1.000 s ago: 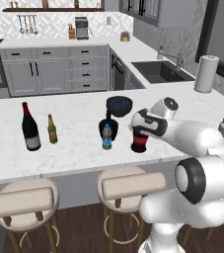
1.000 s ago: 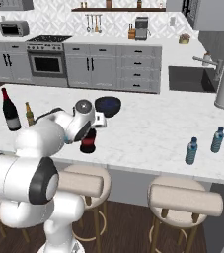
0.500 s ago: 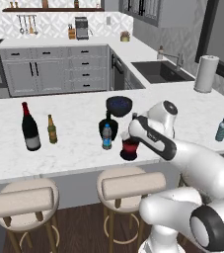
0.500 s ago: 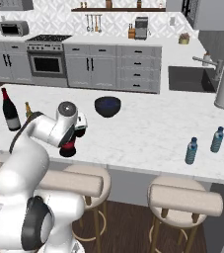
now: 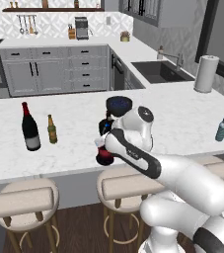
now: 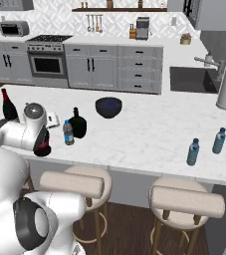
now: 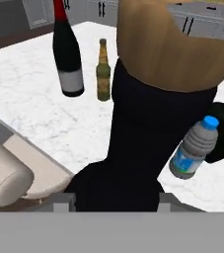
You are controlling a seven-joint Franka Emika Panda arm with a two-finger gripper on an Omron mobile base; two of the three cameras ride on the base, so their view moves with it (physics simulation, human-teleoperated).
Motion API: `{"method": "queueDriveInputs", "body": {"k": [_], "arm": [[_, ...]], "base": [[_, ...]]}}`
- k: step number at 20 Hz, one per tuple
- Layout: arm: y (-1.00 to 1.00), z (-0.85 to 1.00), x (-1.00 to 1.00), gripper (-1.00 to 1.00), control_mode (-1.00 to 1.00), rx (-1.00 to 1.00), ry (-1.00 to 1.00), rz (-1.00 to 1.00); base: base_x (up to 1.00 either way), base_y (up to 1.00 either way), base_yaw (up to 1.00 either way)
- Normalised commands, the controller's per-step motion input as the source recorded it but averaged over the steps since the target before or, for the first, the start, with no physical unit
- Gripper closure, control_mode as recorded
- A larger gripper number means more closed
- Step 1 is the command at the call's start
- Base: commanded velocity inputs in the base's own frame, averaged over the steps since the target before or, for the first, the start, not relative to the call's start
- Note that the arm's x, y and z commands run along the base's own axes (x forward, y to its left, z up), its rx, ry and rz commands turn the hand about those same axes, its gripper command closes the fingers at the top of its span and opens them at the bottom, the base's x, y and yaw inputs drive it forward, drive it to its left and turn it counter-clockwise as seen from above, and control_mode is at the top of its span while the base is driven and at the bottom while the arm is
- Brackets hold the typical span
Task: Move the plastic bottles in the middle to the plastics group, and the glass bottles in the middle to the glass group.
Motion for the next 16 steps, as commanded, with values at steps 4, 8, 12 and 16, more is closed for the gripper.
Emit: {"method": "queueDriveInputs", "body": {"k": [4, 8, 12, 16], "arm": [[0.89, 0.29, 0.18, 1.0, -1.0, 0.0, -0.16, 0.02], [0.61, 0.14, 0.39, 1.0, -1.0, 0.0, -0.1, 0.01], [0.02, 0.0, 0.49, 1.0, -1.0, 0.0, -0.01, 0.0], [0.0, 0.0, 0.51, 1.0, -1.0, 0.0, 0.01, 0.0]], "base": [[0.0, 0.0, 0.0], [0.0, 0.0, 0.0], [0.0, 0.0, 0.0], [0.0, 0.0, 0.0]]}}
